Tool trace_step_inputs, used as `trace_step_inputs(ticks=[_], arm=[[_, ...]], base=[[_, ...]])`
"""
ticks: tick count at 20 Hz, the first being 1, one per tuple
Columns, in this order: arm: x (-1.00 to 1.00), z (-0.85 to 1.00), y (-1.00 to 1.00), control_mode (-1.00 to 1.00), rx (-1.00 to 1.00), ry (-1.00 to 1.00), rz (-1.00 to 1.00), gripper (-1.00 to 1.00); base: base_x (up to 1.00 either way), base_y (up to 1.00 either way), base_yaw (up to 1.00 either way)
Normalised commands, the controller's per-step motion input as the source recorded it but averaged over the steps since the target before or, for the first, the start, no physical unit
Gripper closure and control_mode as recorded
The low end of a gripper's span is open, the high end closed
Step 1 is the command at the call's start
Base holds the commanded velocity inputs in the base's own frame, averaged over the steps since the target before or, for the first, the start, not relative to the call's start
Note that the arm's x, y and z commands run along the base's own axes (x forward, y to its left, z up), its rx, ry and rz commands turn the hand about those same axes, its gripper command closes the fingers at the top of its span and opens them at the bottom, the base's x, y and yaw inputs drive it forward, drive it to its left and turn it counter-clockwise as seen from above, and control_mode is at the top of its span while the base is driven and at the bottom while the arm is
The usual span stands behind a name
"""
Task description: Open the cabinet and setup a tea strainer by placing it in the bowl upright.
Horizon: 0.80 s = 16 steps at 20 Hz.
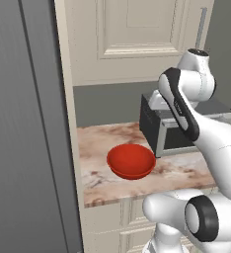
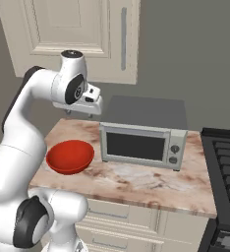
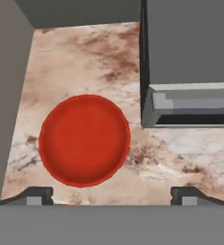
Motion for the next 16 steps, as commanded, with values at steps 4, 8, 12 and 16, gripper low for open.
trace_step_inputs(ticks=[4, 8, 12, 16], arm=[[0.00, 0.71, -0.80, -1.00, 0.05, -0.21, 0.00, -1.00], [0.00, 0.92, -0.75, -1.00, 0.00, -0.27, -0.09, -1.00], [0.00, 1.00, -0.64, -1.00, 0.04, -0.22, -0.24, -1.00], [0.01, 0.97, -0.36, -1.00, 0.01, -0.29, -0.11, -1.00]], base=[[0.00, 0.00, 0.00], [0.00, 0.00, 0.00], [0.00, 0.00, 0.00], [0.00, 0.00, 0.00]])
